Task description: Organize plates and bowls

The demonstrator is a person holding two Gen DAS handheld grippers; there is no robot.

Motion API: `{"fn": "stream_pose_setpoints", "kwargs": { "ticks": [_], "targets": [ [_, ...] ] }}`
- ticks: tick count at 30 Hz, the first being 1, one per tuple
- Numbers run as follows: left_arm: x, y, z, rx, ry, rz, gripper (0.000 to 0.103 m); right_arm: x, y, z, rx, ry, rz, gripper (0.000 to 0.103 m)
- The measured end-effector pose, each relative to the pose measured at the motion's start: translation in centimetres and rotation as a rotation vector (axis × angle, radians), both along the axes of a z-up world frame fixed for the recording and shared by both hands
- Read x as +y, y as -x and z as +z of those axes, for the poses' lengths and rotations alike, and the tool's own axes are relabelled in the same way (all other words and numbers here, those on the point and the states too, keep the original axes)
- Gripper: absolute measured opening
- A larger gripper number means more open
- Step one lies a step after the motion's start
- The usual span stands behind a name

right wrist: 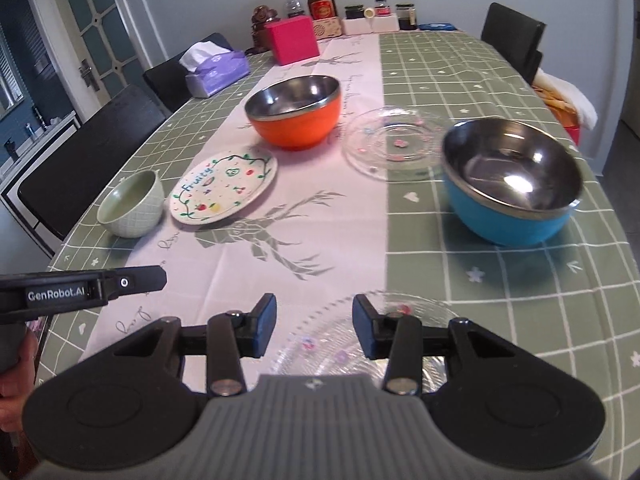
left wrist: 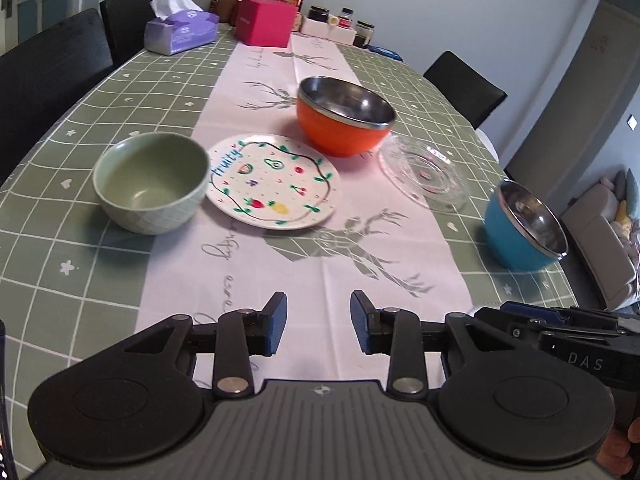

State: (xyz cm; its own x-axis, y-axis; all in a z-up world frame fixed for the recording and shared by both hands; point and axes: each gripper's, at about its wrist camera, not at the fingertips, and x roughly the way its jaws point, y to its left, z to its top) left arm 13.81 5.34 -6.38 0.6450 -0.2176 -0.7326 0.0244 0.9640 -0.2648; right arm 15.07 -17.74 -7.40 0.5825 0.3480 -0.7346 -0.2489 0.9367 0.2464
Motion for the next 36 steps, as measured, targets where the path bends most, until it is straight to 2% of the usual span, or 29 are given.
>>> {"fn": "stream_pose_setpoints", "kwargs": {
  "ticks": [10,21,29,33,36],
  "targets": [
    [-2.0,-4.4,0.3,-0.013,0.059,-0.078,0.040,1.1,-4.9,-0.2,0.007,0.026,-0.052,0.041],
    [-5.5,-12.4,0.9,-0.012,0.094,-0.132,0.040,-1.0,-12.8,2.3,-0.016,0.104,-0.069,0.041],
    [-7.7,-17.9,-1.2,0.066,0.121,-0.128,0.040,-3.5,-20.5,1.8,0.119,0.131,-0.096,0.041],
    [-8.4,-20.1,-2.5,0.112,0.128,-0.106,0.040,-5.3,-23.8,0.0,0.230,0.100,-0.150,0.041],
    [-8.9,-21.2,-3.2,0.125,0.110,-0.091,0.039,-6.3,-25.5,-1.4,0.263,0.111,-0.197,0.041]
  ]
}}
